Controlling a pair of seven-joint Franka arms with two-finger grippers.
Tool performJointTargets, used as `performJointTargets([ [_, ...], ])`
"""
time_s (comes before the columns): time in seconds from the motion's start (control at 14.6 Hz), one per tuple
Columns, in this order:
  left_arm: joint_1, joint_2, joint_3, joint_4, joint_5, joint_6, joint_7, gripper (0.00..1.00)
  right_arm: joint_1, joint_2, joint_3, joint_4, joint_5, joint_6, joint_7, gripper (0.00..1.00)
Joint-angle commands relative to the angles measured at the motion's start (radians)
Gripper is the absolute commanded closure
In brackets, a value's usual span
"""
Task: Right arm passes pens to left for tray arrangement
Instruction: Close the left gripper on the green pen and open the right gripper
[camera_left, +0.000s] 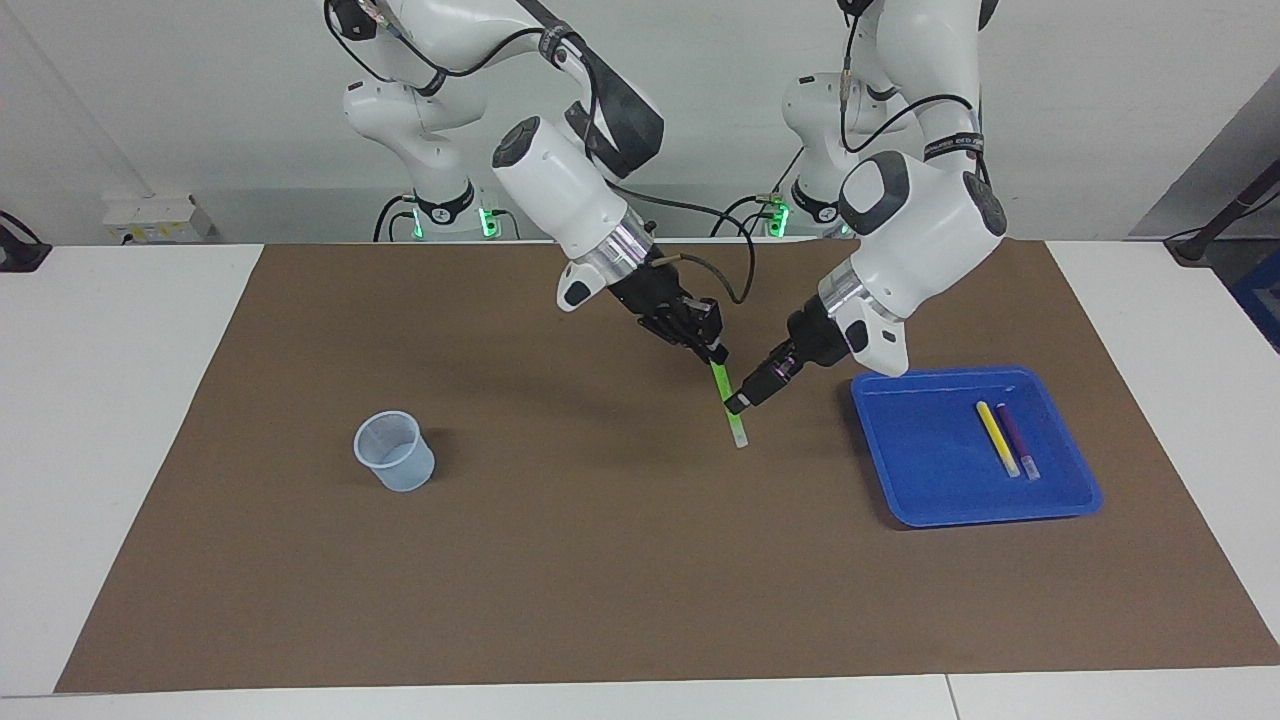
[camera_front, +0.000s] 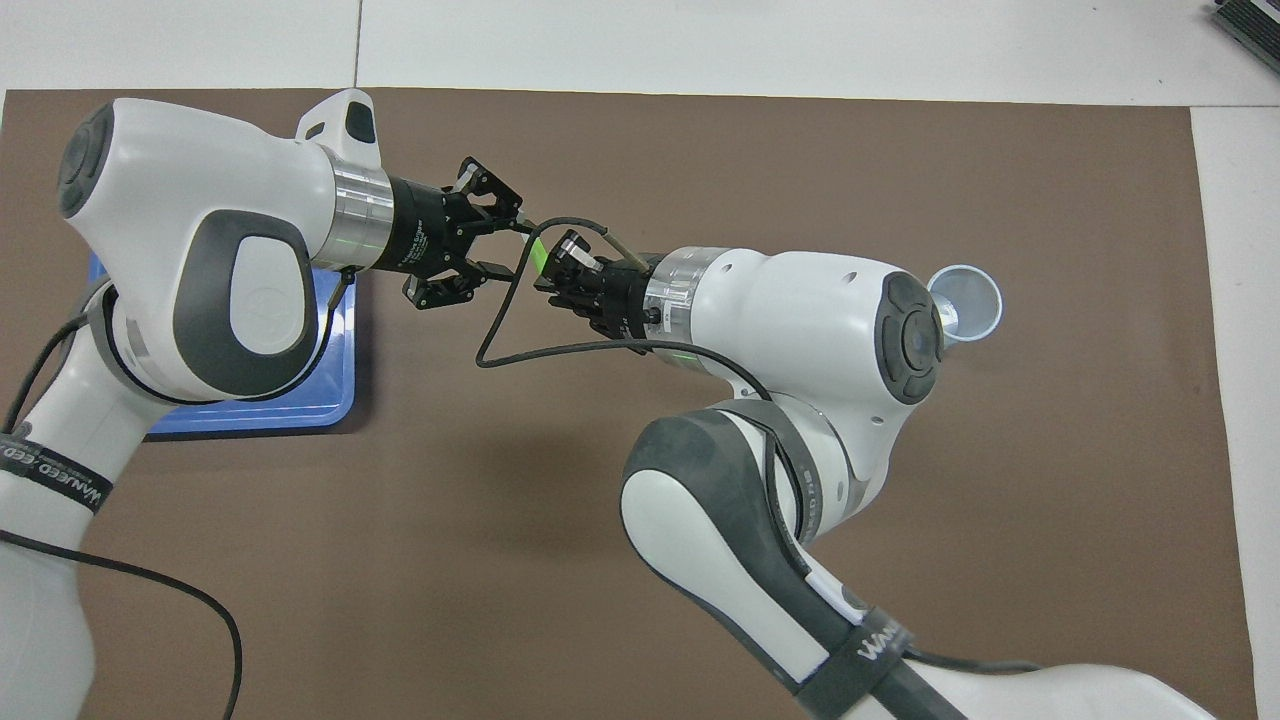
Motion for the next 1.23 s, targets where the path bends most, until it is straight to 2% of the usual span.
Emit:
performJointTargets([
  [0.0,-0.002,0.002,-0.006,-0.008,0.010,0.029,-0.001,0.46,0.004,0.005,-0.001,0.006,0.019,0.015,0.012,0.98],
  [0.14,-0.006,0.012,-0.006,-0.008,0.008,0.032,-0.001,0.47,0.004,0.005,0.001,0.006,0.019,0.015,0.014,0.98],
  [0.27,-0.006,0.018,-0.006,-0.008,0.010,0.038,0.000,0.64,0.004,0.005,0.001,0.006,0.019,0.015,0.015,0.98],
  [0.48,-0.006,0.022,-0.009,-0.008,0.005,0.041,-0.001,0.75,0.004,0.005,0.001,0.006,0.019,0.016,0.015,0.98],
  [0.61,-0.009,0.022,-0.007,-0.007,-0.024,0.044,-0.001,0.73,0.004,0.005,-0.001,0.006,0.019,0.016,0.015,0.98],
  [0.68,-0.012,0.022,-0.007,-0.007,-0.035,0.046,-0.001,0.68,0.004,0.005,-0.001,0.006,0.019,0.016,0.015,0.98],
  [0.75,-0.014,0.022,-0.007,-0.008,-0.036,0.049,-0.001,0.67,0.004,0.005,0.001,0.006,0.019,0.016,0.015,0.98],
  [0.89,-0.018,0.022,-0.007,-0.008,-0.036,0.050,0.000,0.72,0.004,0.005,-0.001,0.006,0.019,0.016,0.015,0.98],
  [0.96,-0.018,0.022,-0.007,-0.008,-0.036,0.050,0.000,0.82,0.004,0.005,0.001,0.006,0.019,0.016,0.015,0.98],
  [1.02,-0.018,0.022,-0.007,-0.010,-0.036,0.050,0.000,0.86,0.004,0.005,-0.001,0.006,0.019,0.016,0.015,0.98],
  [1.09,-0.020,0.022,-0.006,-0.010,-0.036,0.053,0.000,1.00,0.004,0.005,-0.001,0.006,0.019,0.016,0.015,0.98],
  [1.16,-0.020,0.022,-0.007,-0.011,-0.038,0.058,-0.001,1.00,0.004,0.005,-0.001,0.006,0.019,0.016,0.015,0.98],
])
